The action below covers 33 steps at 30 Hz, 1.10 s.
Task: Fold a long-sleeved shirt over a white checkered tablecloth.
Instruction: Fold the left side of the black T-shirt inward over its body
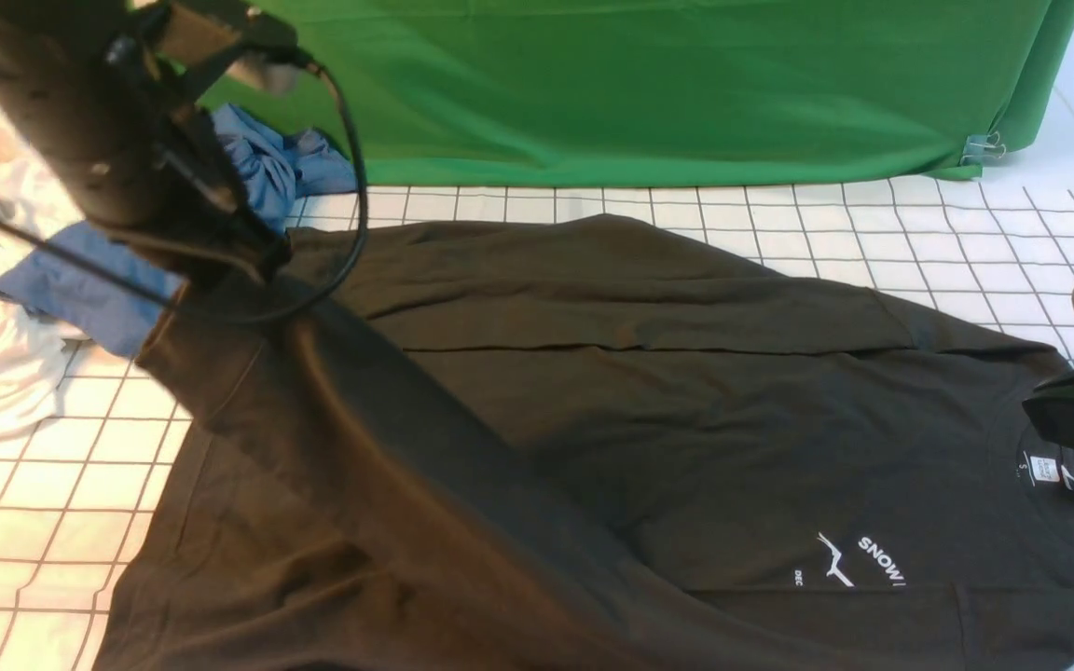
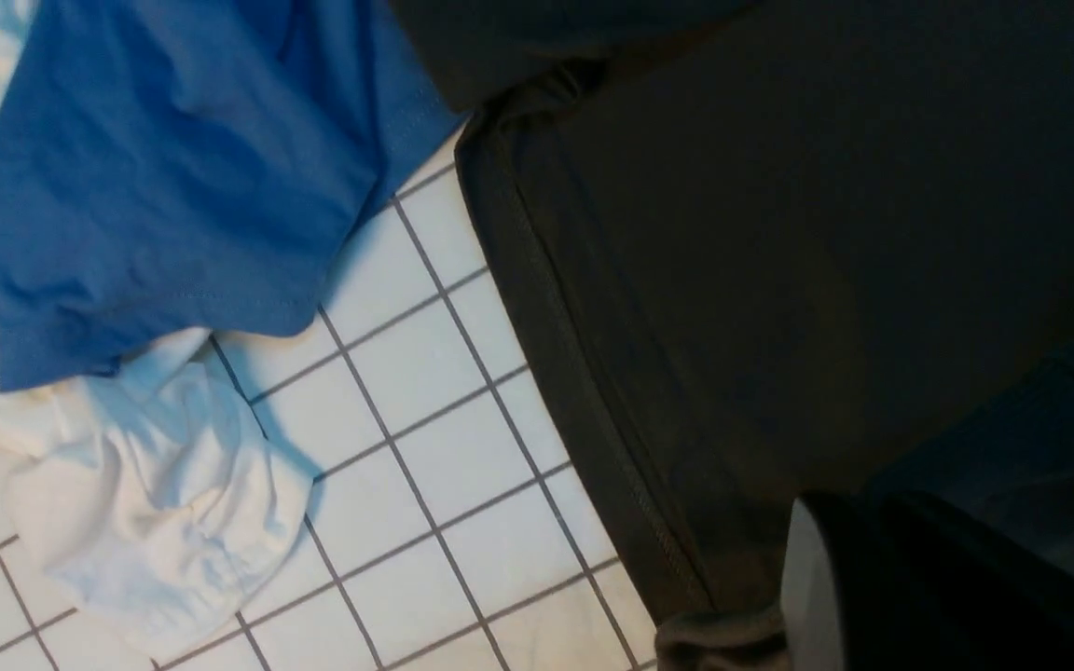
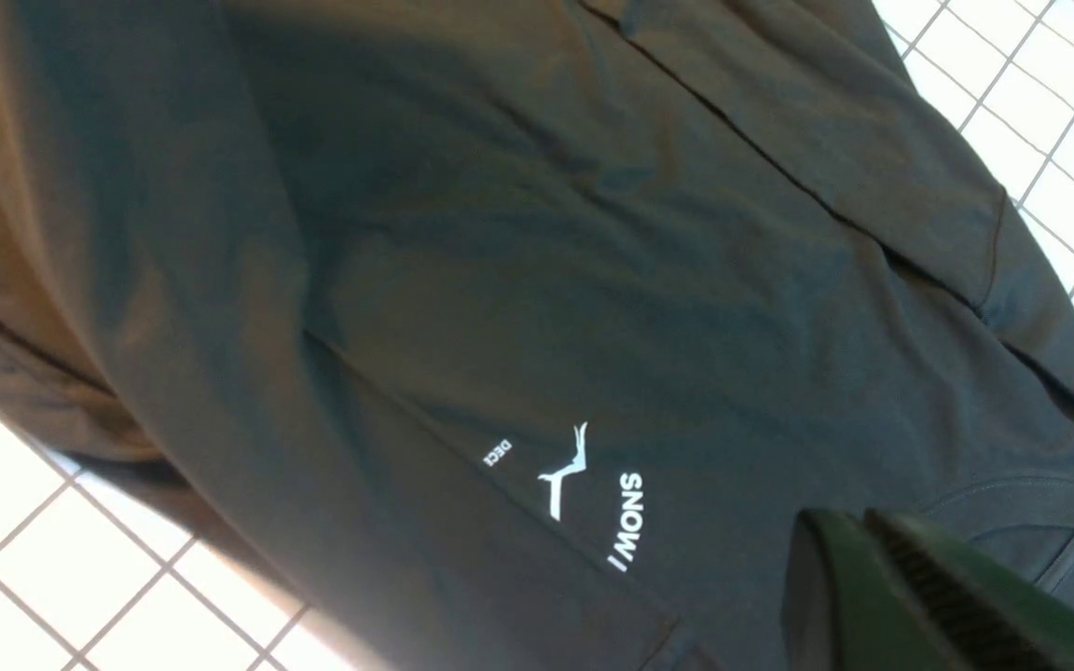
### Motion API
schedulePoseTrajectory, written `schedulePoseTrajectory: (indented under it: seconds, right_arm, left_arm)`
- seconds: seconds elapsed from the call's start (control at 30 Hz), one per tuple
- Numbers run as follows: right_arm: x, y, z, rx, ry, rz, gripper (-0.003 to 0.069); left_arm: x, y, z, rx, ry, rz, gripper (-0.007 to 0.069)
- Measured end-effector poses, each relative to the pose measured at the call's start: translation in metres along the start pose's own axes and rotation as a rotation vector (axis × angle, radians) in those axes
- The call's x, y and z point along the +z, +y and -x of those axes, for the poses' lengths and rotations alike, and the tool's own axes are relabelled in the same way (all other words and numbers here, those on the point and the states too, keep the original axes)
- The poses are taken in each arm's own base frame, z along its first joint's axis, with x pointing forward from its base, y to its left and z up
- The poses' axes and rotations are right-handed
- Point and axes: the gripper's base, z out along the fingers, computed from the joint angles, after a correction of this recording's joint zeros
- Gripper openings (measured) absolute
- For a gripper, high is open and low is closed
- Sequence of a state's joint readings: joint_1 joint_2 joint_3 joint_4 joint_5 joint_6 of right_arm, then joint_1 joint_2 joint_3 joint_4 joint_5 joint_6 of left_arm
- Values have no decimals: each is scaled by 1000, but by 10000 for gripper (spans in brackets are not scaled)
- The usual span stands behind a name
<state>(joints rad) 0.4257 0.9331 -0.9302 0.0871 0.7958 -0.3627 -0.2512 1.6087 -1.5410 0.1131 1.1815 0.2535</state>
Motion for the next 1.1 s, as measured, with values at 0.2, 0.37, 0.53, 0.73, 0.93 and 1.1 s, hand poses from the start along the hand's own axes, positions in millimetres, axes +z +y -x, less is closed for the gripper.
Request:
schedulePoseTrajectory:
  seconds: [0.2, 0.37, 0.53, 0.73, 0.93, 1.1]
  right_arm:
    - [0, 0, 0, -3, 1, -3, 74]
    - [0, -1, 0, -7, 3, -8, 74]
    - [0, -2, -1, -15, 6, -17, 74]
    - [2, -2, 0, -19, 12, -19, 74]
    - [7, -2, -1, -15, 30, -14, 74]
    - [7, -2, -1, -18, 34, -16, 74]
  left_arm:
    - [0, 7, 24, 20, -24, 9, -21]
    - [-10, 14, 43, 25, -89, 29, -21]
    - [-39, 21, 55, 14, -192, 61, -21]
    - [-44, 22, 60, 9, -222, 64, -21]
    - [4, 21, 71, 22, -123, 40, -21]
    - [56, 22, 76, 40, -14, 54, -21]
